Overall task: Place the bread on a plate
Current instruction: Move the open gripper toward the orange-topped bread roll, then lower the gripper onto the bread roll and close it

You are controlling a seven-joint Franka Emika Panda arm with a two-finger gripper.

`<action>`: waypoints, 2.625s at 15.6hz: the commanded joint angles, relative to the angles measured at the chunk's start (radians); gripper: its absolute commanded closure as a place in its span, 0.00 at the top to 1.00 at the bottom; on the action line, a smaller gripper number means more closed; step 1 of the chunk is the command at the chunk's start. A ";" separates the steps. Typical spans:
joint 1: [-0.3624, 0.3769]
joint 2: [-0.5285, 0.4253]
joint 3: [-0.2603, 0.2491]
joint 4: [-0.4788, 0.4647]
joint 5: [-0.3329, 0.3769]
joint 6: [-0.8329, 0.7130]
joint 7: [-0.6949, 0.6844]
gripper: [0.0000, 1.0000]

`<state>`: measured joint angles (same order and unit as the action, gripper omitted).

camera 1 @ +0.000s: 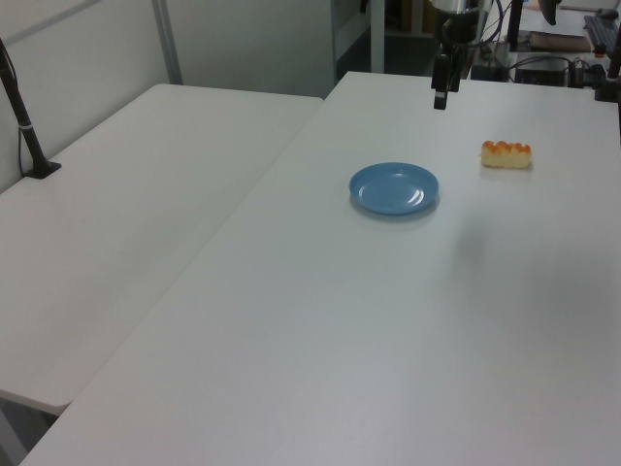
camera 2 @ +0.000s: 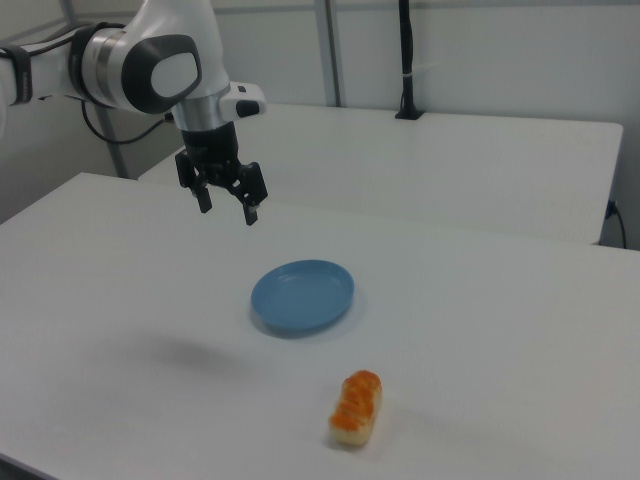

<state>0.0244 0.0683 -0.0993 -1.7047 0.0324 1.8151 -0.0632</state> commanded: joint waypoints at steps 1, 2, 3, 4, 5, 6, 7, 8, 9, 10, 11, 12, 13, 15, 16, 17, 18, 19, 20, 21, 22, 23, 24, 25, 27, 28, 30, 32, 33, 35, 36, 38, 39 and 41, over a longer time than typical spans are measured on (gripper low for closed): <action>-0.003 -0.024 -0.002 -0.013 -0.011 -0.035 0.011 1.00; -0.004 -0.024 -0.003 -0.013 -0.011 -0.039 0.011 1.00; -0.005 -0.025 -0.003 -0.013 -0.011 -0.040 0.011 1.00; -0.005 -0.025 -0.003 -0.013 -0.011 -0.040 0.011 1.00; -0.005 -0.025 -0.002 -0.013 -0.011 -0.040 0.011 1.00; -0.005 -0.025 -0.003 -0.013 -0.011 -0.040 0.011 1.00; -0.005 -0.025 -0.003 -0.013 -0.011 -0.040 0.011 1.00; -0.005 -0.025 -0.003 -0.013 -0.011 -0.040 0.011 1.00; -0.005 -0.025 -0.003 -0.013 -0.011 -0.040 0.011 1.00; -0.005 -0.025 -0.003 -0.013 -0.011 -0.040 0.011 1.00; -0.005 -0.025 -0.003 -0.013 -0.011 -0.040 0.011 1.00; -0.005 -0.025 -0.008 -0.012 -0.011 -0.040 0.011 1.00; -0.005 -0.025 -0.017 -0.010 -0.011 -0.040 0.002 1.00; -0.003 -0.025 -0.028 -0.012 -0.011 -0.039 -0.003 1.00; -0.001 -0.021 -0.027 -0.016 -0.012 -0.037 -0.004 1.00; -0.003 -0.009 -0.028 -0.030 -0.017 -0.027 -0.015 1.00; -0.004 0.004 -0.033 -0.038 -0.035 -0.019 -0.033 1.00; -0.005 0.008 -0.066 -0.065 -0.060 -0.013 -0.084 1.00; -0.005 0.005 -0.088 -0.102 -0.069 0.009 -0.125 1.00; -0.005 0.002 -0.115 -0.130 -0.071 0.050 -0.153 1.00; -0.003 0.002 -0.152 -0.150 -0.071 0.087 -0.165 1.00; 0.000 0.005 -0.181 -0.176 -0.072 0.124 -0.176 1.00; 0.002 0.007 -0.203 -0.208 -0.072 0.168 -0.199 1.00; 0.002 0.005 -0.230 -0.239 -0.074 0.214 -0.232 1.00; 0.003 0.010 -0.281 -0.289 -0.074 0.291 -0.314 1.00; 0.003 0.014 -0.302 -0.308 -0.074 0.321 -0.346 1.00; 0.003 0.025 -0.329 -0.358 -0.074 0.397 -0.389 1.00; 0.003 0.044 -0.350 -0.392 -0.072 0.463 -0.414 1.00; 0.003 0.056 -0.365 -0.397 -0.074 0.477 -0.432 1.00; 0.000 0.079 -0.387 -0.398 -0.072 0.497 -0.461 1.00; -0.001 0.091 -0.393 -0.400 -0.072 0.504 -0.474 1.00; -0.001 0.108 -0.393 -0.408 -0.071 0.532 -0.477 1.00; 0.000 0.114 -0.393 -0.418 -0.069 0.544 -0.477 1.00; 0.000 0.133 -0.393 -0.447 -0.071 0.581 -0.477 0.99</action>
<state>0.0126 0.1938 -0.4825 -2.0953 -0.0268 2.3237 -0.5231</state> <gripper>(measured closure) 0.000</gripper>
